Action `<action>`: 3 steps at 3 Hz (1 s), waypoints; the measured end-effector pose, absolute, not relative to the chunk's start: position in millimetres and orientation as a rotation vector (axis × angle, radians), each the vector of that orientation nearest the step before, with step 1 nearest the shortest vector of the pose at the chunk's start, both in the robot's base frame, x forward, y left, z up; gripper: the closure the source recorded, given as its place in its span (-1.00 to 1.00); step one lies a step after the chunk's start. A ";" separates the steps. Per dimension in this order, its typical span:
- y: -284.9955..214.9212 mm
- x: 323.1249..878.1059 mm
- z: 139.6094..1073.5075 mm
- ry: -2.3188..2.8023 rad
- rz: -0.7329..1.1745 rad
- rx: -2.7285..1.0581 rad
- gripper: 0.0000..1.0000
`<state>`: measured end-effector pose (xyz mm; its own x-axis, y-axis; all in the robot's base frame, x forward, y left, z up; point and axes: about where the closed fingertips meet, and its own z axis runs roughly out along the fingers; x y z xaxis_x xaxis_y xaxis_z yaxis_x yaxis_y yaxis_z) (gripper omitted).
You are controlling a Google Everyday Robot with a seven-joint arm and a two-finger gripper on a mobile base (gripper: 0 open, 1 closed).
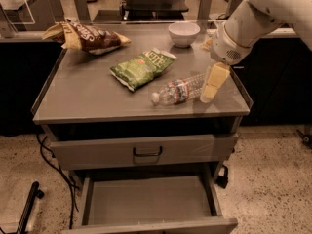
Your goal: Place water bottle into middle drawer
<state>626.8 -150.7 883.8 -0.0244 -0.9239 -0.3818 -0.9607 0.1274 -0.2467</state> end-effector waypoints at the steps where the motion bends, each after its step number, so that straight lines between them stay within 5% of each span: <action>1: -150.5 626.8 883.6 1.965 0.110 -1.814 -1.00; 3: -132.9 630.5 862.0 1.954 0.146 -1.857 -1.00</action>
Offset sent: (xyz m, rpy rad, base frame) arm 0.0031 0.0157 -0.0197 0.0025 0.0179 0.0352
